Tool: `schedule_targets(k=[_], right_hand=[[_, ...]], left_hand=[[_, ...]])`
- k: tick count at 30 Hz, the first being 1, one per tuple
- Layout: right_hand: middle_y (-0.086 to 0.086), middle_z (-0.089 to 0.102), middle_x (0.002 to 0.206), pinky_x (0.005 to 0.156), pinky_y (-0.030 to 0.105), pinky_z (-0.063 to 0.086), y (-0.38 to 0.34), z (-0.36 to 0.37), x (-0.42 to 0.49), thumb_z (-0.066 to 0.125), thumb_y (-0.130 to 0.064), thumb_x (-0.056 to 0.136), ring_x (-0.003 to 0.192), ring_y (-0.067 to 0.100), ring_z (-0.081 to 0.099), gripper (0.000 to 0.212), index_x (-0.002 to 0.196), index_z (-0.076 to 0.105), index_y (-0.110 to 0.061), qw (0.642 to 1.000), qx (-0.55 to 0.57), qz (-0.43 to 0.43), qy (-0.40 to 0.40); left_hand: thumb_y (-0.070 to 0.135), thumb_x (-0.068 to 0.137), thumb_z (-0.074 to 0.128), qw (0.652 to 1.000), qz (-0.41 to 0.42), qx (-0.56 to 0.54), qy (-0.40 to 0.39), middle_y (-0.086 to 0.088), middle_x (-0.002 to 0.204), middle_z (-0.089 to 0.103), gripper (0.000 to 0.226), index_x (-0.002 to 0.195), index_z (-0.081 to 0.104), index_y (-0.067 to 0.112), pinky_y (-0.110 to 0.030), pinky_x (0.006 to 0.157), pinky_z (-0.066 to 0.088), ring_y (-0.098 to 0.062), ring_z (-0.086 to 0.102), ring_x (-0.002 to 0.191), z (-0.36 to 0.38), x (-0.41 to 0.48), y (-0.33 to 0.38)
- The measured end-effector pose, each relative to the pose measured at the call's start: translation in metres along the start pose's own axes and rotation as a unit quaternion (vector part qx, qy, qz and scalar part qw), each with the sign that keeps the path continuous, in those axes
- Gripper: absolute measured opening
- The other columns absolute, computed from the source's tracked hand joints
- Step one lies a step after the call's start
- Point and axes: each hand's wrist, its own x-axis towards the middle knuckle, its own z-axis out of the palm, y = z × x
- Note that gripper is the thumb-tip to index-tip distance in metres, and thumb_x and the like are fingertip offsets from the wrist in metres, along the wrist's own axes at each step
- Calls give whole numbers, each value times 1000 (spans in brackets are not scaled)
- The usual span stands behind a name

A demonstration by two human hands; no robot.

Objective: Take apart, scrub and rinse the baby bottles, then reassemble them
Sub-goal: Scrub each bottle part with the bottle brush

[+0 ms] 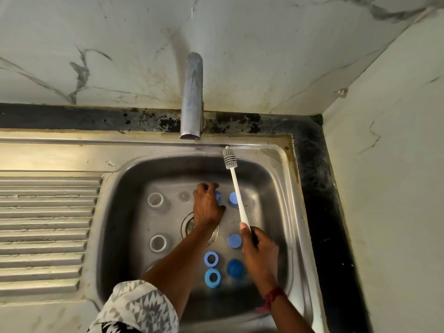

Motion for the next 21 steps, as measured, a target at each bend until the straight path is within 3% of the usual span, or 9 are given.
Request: schedule_targets(k=[5, 8, 11, 13, 18, 21], right_hand=[[-3, 55, 51, 51, 23, 43, 8, 0, -7, 55, -55, 86, 48, 4, 50, 41, 64, 60, -21, 1000, -17, -10, 23], [-1, 55, 51, 50, 32, 46, 12, -1, -10, 49, -67, 79, 48, 9, 51, 51, 63, 61, -20, 998, -31, -13, 50], [-5, 55, 51, 50, 28, 44, 14, -3, -10, 48, -68, 79, 48, 6, 50, 52, 64, 61, -20, 998, -24, -16, 60], [-6, 57, 51, 51, 28, 45, 12, -4, -10, 47, -70, 77, 48, 6, 51, 54, 64, 62, -20, 998, -28, -14, 62], [-5, 56, 51, 53, 34, 47, 7, -6, -13, 46, -71, 78, 50, 9, 53, 53, 64, 60, -22, 998, -32, 1, 61], [-6, 56, 51, 53, 32, 46, 2, -7, -17, 50, -63, 85, 50, 7, 53, 46, 63, 60, -24, 998, -31, -3, 60]], left_hand=[[30, 74, 86, 992, 107, 21, -62, -7, 133, 52, 76, 140, 51, 18, -38, 95, 52, -27, 53, 117, -1, 0, 17], [25, 77, 83, 991, 106, 44, -69, -7, 124, 56, 58, 130, 60, 16, -36, 89, 52, -28, 56, 111, 1, -1, 30], [20, 83, 75, 992, 97, 56, -55, -6, 115, 60, 38, 119, 65, 14, -23, 79, 43, -25, 60, 103, 4, -3, 36], [20, 83, 74, 993, 96, 40, -48, -7, 110, 62, 31, 113, 68, 12, -23, 75, 40, -26, 62, 99, 3, -5, 38], [30, 76, 83, 996, 79, -35, -30, -3, 109, 65, 48, 117, 62, 14, -26, 74, 43, -22, 62, 94, -5, -8, 35], [22, 74, 84, 992, 64, -101, -36, 2, 92, 59, 45, 103, 50, 14, -24, 63, 39, -18, 53, 78, -18, -18, 34]])
